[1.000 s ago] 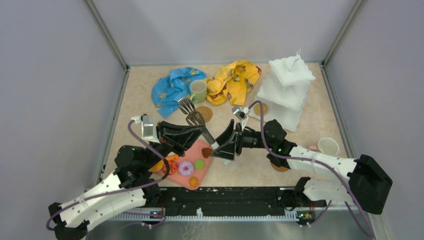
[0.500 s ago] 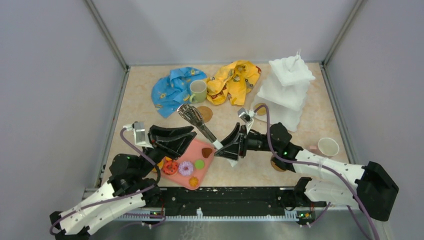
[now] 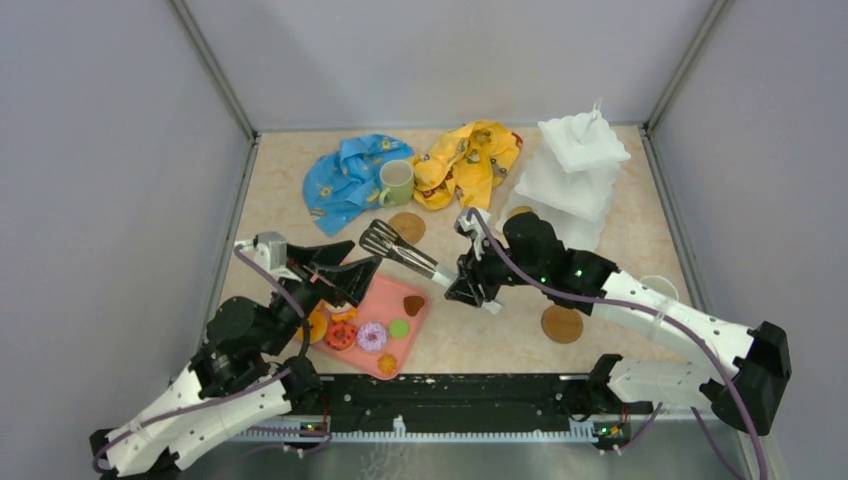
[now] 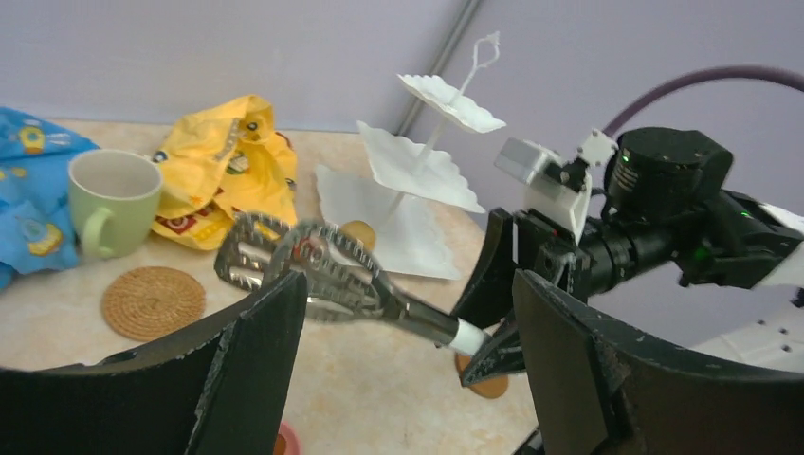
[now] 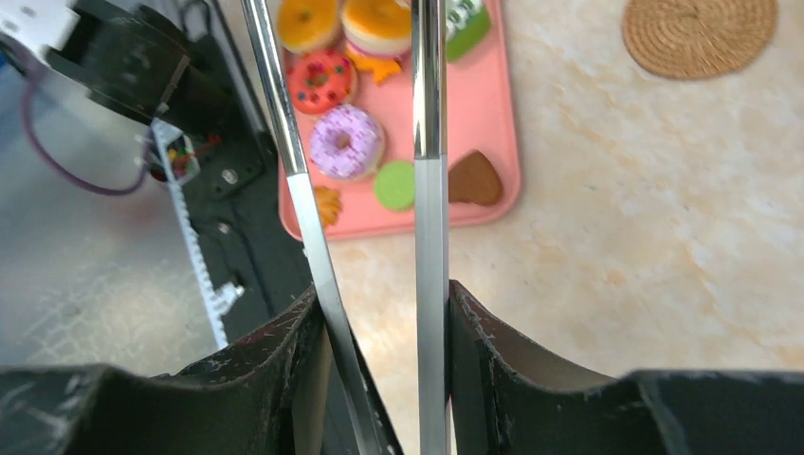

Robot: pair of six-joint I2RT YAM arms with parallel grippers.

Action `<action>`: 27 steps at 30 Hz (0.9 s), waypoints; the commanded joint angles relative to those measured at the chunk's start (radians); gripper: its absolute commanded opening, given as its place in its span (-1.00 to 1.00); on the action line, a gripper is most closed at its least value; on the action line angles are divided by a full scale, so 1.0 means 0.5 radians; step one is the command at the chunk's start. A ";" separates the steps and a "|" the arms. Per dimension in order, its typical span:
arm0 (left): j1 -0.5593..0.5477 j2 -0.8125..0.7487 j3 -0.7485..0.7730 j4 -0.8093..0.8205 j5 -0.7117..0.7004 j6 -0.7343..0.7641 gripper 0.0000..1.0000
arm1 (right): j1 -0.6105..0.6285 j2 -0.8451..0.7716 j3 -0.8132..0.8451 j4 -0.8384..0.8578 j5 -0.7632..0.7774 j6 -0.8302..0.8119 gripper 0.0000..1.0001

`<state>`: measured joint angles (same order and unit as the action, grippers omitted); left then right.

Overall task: Serve the afternoon tea
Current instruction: Adjust the clamp.

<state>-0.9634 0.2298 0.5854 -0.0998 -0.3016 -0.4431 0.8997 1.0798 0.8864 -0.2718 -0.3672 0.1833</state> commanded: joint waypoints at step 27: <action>-0.003 0.985 0.391 -0.458 -0.124 0.011 0.39 | 0.060 -0.429 -0.042 0.071 0.245 -0.075 -0.24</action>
<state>-0.9630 0.7410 0.8070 -0.3355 -0.3794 -0.4198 0.9264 0.9157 0.8520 -0.4549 -0.2203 0.1135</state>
